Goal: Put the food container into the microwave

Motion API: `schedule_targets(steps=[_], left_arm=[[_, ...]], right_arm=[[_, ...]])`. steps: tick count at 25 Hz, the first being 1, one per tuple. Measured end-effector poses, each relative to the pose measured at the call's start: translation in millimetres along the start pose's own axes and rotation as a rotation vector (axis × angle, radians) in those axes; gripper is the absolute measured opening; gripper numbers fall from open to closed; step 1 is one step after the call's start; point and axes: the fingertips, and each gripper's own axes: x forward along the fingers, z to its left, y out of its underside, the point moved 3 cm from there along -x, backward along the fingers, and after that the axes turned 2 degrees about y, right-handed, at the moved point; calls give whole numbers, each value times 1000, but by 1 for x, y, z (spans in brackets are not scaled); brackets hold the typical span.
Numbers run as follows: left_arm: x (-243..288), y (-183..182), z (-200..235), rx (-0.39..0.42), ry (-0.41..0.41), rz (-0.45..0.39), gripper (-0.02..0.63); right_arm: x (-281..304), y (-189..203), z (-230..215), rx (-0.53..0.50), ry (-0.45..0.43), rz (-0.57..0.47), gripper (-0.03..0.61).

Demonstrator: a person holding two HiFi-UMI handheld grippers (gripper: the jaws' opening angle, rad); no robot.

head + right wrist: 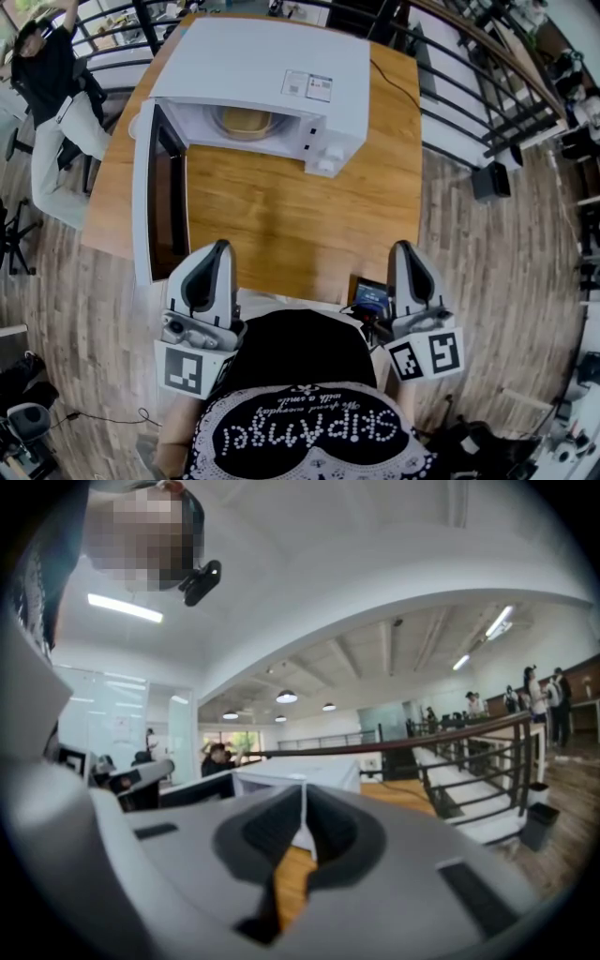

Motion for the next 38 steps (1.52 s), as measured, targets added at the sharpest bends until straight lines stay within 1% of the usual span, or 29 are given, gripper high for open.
schedule_targets(steps=[3, 8, 13, 17, 20, 23, 27, 33, 38], left_arm=[[3, -5, 1, 5, -5, -26, 31], [4, -1, 2, -4, -14, -2, 31], [5, 0, 1, -1, -12, 2, 31], [8, -5, 1, 0, -9, -22, 31], [5, 1, 3, 5, -19, 9, 31], [5, 1, 3, 10, -23, 5, 31], [4, 5, 3, -9, -30, 29, 31], [5, 3, 4, 2, -35, 12, 31], [3, 7, 4, 2, -35, 25, 31]], right_arm=[[1, 0, -2, -2, 1, 1, 35], [4, 0, -4, -3, -1, 1, 35], [5, -1, -4, -3, -7, -1, 35], [4, 0, -5, -4, -5, 0, 35], [3, 0, -7, -2, -1, 4, 35], [2, 1, -8, 4, 1, 6, 35], [1, 2, -9, 5, 5, 8, 35], [0, 2, -9, 5, 5, 10, 35], [-1, 3, -9, -3, 7, 15, 35]])
